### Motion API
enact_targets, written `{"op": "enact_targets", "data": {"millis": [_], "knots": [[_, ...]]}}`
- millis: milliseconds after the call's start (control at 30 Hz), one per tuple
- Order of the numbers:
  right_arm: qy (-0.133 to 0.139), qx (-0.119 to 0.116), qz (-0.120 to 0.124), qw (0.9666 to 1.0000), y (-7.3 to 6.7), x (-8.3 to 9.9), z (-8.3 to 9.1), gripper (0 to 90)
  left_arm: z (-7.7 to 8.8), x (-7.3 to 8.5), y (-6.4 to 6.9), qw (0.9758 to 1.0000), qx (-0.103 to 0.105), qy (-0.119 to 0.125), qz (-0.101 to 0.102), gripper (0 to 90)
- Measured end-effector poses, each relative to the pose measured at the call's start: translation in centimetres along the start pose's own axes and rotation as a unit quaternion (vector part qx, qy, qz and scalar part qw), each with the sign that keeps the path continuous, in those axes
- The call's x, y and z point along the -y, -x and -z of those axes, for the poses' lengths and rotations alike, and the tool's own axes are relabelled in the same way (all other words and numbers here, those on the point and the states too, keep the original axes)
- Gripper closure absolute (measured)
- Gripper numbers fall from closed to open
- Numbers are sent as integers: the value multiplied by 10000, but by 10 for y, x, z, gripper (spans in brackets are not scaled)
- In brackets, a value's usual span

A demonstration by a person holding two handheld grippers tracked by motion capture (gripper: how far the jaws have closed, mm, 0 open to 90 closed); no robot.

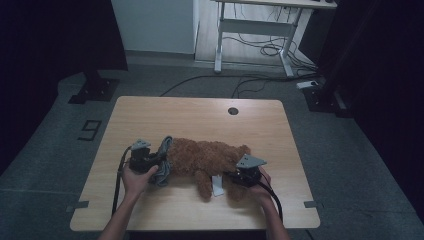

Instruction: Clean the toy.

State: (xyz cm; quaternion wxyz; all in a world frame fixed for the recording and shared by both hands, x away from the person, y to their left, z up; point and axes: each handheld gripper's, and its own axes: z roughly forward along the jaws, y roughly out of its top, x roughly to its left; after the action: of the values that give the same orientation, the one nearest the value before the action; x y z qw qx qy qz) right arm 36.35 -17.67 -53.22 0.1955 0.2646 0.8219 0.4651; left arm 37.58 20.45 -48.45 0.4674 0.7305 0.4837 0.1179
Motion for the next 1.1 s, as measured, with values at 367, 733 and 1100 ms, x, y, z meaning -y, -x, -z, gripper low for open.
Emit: {"op": "enact_targets", "data": {"millis": [367, 733, 1100], "knots": [[553, 225, 630, 9962, -12, -11, 13, 638, -8, -77, 55, 9967, 193, 228, -753, 788], [460, 94, 534, 9975, -8, -2, 12, 529, -65, -57, 59, 9946, 391, -743, -604, 786], [546, -439, -522, 9962, 0, 4, 34, 259, -48, -27, 66, 9951, 535, -439, -713, 792]]}}
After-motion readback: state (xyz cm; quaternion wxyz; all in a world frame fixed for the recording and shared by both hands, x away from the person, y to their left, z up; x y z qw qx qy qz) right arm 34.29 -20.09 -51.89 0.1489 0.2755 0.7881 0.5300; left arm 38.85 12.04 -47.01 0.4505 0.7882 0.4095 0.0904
